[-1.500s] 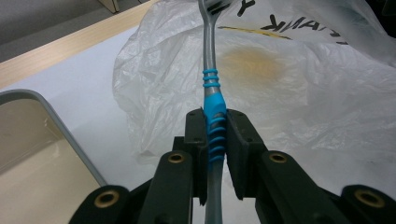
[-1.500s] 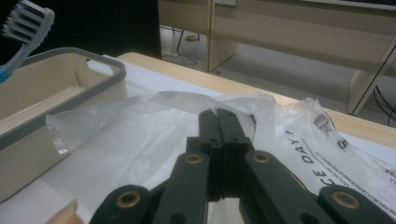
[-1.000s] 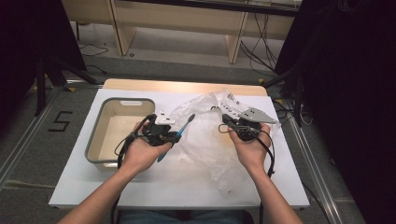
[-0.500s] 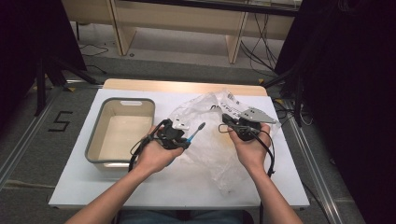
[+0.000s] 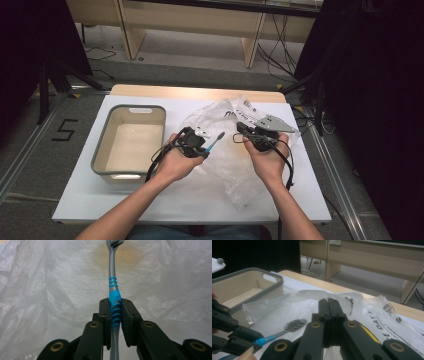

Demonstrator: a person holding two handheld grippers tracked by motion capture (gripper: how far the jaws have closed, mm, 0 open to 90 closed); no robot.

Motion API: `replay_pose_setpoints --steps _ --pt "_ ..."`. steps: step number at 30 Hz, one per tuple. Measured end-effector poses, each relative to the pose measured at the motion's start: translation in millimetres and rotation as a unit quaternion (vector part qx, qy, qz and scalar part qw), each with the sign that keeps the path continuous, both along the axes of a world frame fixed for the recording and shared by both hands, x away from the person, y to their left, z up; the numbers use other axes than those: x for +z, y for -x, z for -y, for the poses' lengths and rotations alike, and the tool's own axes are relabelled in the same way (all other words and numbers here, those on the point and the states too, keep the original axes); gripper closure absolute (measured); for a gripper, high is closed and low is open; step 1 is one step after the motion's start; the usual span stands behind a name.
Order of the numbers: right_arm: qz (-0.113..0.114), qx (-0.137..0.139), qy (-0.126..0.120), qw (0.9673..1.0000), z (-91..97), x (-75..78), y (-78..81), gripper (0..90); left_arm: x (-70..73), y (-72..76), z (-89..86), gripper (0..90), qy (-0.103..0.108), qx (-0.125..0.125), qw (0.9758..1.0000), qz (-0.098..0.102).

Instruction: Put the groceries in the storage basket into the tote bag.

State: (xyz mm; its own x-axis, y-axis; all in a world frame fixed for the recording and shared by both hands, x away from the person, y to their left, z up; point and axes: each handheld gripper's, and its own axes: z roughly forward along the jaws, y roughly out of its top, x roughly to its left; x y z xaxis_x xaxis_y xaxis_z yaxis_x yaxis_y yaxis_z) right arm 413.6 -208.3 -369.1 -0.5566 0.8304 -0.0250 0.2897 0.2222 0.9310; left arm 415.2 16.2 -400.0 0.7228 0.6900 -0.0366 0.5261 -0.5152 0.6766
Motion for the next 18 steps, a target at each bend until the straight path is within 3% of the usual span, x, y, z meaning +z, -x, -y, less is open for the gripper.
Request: replay_pose_setpoints --steps 11,18 --pt "0.000 0.003 0.001 1.0000 -1.3 -0.6 0.2 90.0 -8.5 -13.4 15.5 78.7 -0.004 0.002 1.0000 -0.003" --pt "-0.001 0.004 0.001 1.0000 -1.9 -0.9 0.3 90.0 -12.8 -24.6 24.2 78.7 -0.011 0.006 0.9998 -0.015"
